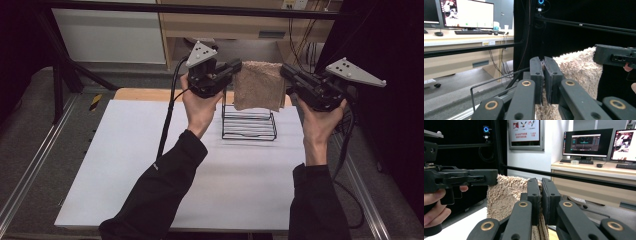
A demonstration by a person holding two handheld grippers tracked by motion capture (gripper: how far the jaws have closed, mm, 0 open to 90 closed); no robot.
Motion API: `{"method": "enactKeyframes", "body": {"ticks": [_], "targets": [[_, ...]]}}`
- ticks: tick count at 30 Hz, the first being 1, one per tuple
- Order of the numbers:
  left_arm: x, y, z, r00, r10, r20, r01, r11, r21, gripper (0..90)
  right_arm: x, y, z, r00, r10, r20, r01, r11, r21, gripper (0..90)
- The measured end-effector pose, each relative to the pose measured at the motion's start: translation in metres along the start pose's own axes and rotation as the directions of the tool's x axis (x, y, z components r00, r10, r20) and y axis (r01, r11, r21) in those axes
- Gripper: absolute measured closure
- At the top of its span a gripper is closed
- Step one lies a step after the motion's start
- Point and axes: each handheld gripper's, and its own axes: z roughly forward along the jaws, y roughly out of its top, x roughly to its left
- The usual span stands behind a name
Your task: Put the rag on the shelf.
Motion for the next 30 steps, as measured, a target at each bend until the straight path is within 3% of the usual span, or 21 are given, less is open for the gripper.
{"method": "enactKeyframes", "body": {"ticks": [16,30], "targets": [[0.009,0.019,0.018,0.9995,0.02,-0.023,-0.02,0.9998,0.001,85.2,-0.014,0.017,0.016,0.9997,-0.001,0.025,0.001,1.0,-0.01,86.0],[0.023,0.031,0.036,0.9984,0.025,-0.05,-0.025,0.9996,0.016,85.2,-0.031,0.02,0.037,0.9995,0.023,0.022,-0.023,1.0,-0.014,85.9]]}}
